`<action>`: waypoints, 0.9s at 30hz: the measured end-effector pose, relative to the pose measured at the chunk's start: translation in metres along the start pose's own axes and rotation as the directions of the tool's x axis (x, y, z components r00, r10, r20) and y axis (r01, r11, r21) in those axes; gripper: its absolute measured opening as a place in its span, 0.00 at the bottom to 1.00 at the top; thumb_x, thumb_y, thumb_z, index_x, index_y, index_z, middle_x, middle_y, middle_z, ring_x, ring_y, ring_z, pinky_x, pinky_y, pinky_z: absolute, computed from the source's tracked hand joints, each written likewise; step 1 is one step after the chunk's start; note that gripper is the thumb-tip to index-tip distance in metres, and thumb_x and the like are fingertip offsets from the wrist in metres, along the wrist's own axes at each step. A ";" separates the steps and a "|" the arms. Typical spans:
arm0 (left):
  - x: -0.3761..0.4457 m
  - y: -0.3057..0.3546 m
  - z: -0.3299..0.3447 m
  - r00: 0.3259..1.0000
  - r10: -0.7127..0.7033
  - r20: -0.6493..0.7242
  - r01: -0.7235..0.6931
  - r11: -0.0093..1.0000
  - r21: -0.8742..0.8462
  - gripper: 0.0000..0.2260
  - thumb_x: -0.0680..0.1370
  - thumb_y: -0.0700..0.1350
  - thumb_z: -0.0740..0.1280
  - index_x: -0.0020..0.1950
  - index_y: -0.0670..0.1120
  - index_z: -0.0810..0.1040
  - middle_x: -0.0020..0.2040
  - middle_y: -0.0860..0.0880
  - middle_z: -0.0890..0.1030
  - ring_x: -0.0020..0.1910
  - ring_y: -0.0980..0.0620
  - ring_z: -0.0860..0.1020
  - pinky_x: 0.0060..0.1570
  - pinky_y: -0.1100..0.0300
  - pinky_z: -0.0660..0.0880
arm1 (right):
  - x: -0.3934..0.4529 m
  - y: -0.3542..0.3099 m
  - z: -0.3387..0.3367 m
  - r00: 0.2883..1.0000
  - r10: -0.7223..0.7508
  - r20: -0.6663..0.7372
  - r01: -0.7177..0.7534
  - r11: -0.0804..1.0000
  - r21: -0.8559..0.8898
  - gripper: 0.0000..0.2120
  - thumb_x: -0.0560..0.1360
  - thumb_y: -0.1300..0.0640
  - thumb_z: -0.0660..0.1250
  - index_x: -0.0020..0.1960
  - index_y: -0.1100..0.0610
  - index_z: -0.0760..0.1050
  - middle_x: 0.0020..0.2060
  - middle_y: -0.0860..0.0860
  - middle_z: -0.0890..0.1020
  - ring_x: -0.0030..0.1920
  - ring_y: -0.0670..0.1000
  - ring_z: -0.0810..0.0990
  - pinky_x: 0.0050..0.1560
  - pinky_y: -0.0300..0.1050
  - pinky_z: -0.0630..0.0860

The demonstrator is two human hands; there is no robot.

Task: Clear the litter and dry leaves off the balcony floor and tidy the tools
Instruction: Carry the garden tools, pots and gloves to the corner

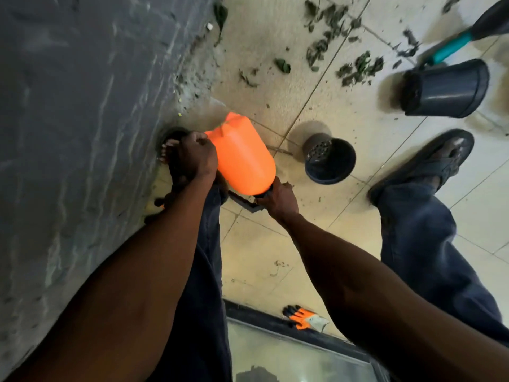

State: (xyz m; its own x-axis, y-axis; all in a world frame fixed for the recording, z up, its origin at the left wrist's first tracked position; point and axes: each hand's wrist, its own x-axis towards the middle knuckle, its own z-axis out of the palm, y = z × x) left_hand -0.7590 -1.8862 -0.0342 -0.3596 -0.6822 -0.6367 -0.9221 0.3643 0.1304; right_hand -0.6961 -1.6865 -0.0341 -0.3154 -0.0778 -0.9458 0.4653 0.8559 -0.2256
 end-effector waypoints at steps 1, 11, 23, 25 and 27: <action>-0.003 -0.002 0.002 1.000 0.013 -0.012 -0.013 1.000 0.028 0.13 0.73 0.48 0.59 0.49 0.53 0.82 0.52 0.47 0.83 0.53 0.42 0.78 0.55 0.49 0.75 | 0.006 0.004 0.002 1.000 -0.009 -0.014 0.008 0.997 -0.076 0.20 0.76 0.56 0.67 0.64 0.62 0.69 0.56 0.61 0.78 0.58 0.64 0.75 0.50 0.46 0.69; -0.035 0.040 0.003 0.950 0.295 -0.100 -0.285 0.952 0.109 0.17 0.74 0.36 0.60 0.59 0.42 0.80 0.60 0.42 0.79 0.62 0.41 0.72 0.63 0.52 0.65 | 0.009 -0.042 -0.073 0.957 -0.138 -0.255 0.160 0.985 0.070 0.18 0.76 0.66 0.59 0.63 0.58 0.77 0.58 0.59 0.82 0.55 0.58 0.81 0.53 0.48 0.79; 0.005 0.163 0.114 0.997 -0.083 0.006 0.081 0.939 -0.333 0.29 0.77 0.37 0.57 0.79 0.40 0.56 0.78 0.40 0.56 0.77 0.43 0.58 0.73 0.57 0.58 | 0.148 0.013 -0.211 0.672 0.402 -0.622 0.134 0.760 0.636 0.27 0.76 0.60 0.56 0.73 0.66 0.57 0.70 0.62 0.63 0.70 0.59 0.63 0.73 0.47 0.57; 0.017 0.159 0.126 0.993 -0.109 0.043 0.118 0.940 -0.319 0.33 0.77 0.36 0.56 0.80 0.40 0.47 0.80 0.41 0.46 0.79 0.44 0.49 0.76 0.57 0.51 | 0.165 0.021 -0.208 0.684 0.341 -0.645 0.068 0.850 0.522 0.33 0.77 0.64 0.57 0.75 0.73 0.45 0.76 0.68 0.50 0.77 0.64 0.48 0.77 0.52 0.45; 0.019 0.158 0.146 0.998 -0.004 0.063 0.021 0.962 -0.271 0.35 0.76 0.35 0.57 0.80 0.40 0.44 0.80 0.42 0.42 0.79 0.46 0.45 0.76 0.56 0.49 | 0.175 0.020 -0.199 0.684 0.197 -0.703 0.156 0.901 0.405 0.35 0.76 0.64 0.56 0.76 0.72 0.41 0.76 0.68 0.44 0.77 0.65 0.40 0.77 0.54 0.37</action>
State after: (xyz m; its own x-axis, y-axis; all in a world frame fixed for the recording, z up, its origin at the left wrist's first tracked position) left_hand -0.8912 -1.7493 -0.1368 -0.3458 -0.6428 -0.6835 -0.9338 0.1641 0.3180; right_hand -0.9069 -1.5811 -0.1580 -0.7050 0.4746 -0.5270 0.7048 0.5520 -0.4456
